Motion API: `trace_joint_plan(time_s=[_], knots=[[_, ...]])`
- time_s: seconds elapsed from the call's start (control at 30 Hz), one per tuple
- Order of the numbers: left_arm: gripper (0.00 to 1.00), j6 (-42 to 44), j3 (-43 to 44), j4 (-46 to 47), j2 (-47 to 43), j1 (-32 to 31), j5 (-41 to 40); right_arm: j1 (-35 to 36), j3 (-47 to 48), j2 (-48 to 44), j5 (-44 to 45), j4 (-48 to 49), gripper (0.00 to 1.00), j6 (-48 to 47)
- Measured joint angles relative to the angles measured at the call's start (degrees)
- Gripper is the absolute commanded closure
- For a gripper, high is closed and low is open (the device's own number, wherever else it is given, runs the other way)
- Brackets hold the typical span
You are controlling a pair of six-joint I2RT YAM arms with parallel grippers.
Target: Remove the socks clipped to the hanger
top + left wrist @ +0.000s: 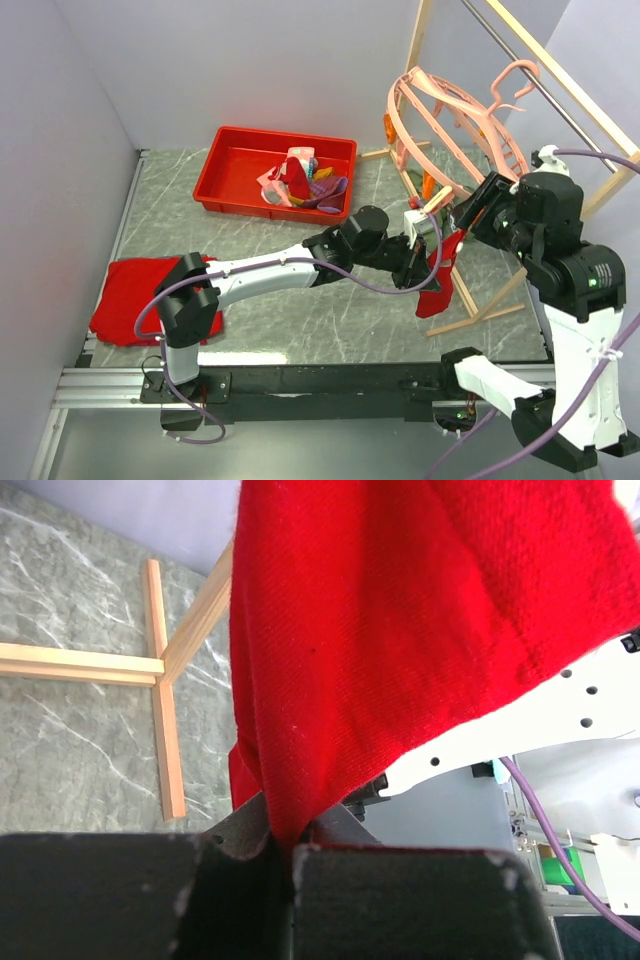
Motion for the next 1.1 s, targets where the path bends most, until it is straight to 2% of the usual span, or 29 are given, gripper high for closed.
trace_joint_plan(time_s=[0.17,0.33,0.43,0.53,0.67,0.8,1.1], knots=[[0.99,-0.11,0.07,-0.63,0.0,0.15,0.35,-0.5,-0.15,0.74,1.01,0.09,0.46,0.04],[0.99,-0.15,0.09,-0.76,0.0,0.2,0.57,-0.74,-1.68,0.09,1.77,1.11,0.48,0.26],[0.99,-0.28,0.17,-0.74,0.0,0.2,0.81,-0.83,-2.99,-0.28,1.81,1.73,0.53,0.33],[0.99,-0.83,0.24,-0.76,0.0,0.2,0.83,-0.9,-4.24,-0.66,1.86,2.36,0.62,0.48],[0.99,-1.18,0.33,-0.92,0.0,0.2,0.9,-1.03,-4.72,-0.98,2.19,2.89,0.83,0.31],[0.99,-1.25,0.35,-1.36,0.0,0.2,0.9,-1.16,-5.44,-1.4,2.47,3.85,0.99,0.22],[0.99,-1.16,0.35,-2.97,0.0,0.2,0.9,-1.27,-5.79,-2.58,2.47,4.98,1.0,0.24]])
